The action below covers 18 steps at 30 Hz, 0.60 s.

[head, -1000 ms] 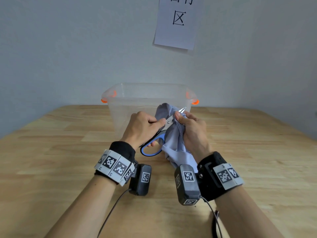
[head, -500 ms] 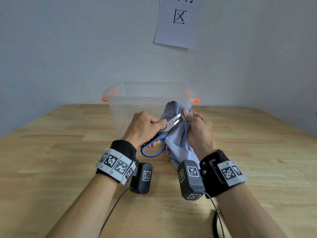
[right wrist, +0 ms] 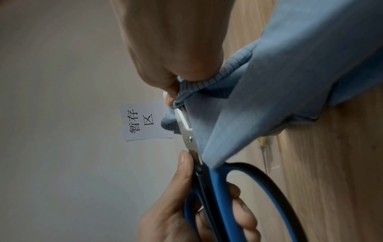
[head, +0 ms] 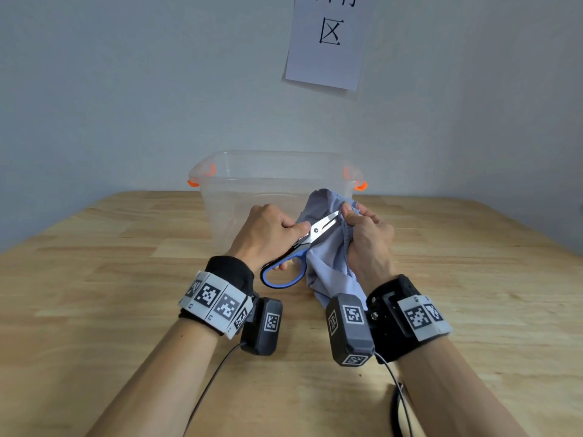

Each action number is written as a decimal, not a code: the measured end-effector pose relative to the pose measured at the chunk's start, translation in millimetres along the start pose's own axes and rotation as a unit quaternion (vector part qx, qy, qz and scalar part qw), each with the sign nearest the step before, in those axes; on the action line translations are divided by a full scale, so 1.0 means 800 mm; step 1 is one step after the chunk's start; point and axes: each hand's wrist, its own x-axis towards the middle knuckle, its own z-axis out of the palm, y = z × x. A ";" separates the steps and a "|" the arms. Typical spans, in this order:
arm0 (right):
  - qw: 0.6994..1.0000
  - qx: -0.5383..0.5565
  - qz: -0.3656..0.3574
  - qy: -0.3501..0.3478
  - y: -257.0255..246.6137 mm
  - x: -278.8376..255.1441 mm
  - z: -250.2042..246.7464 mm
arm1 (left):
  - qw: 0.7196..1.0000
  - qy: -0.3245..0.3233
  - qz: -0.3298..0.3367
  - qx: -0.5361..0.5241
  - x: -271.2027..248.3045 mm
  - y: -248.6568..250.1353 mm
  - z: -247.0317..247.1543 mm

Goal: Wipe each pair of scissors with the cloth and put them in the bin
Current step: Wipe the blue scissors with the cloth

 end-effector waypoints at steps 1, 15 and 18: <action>1.000 0.000 0.001 0.003 0.000 0.000 0.000 | 1.000 -0.001 -0.003 0.000 0.000 0.000 0.000; 0.999 -0.002 -0.021 0.033 -0.007 0.014 -0.021 | 0.999 0.033 -0.017 -0.036 -0.001 0.000 -0.017; 0.999 -0.030 -0.002 -0.025 -0.003 0.007 -0.014 | 0.998 0.040 -0.021 -0.040 -0.002 0.002 -0.018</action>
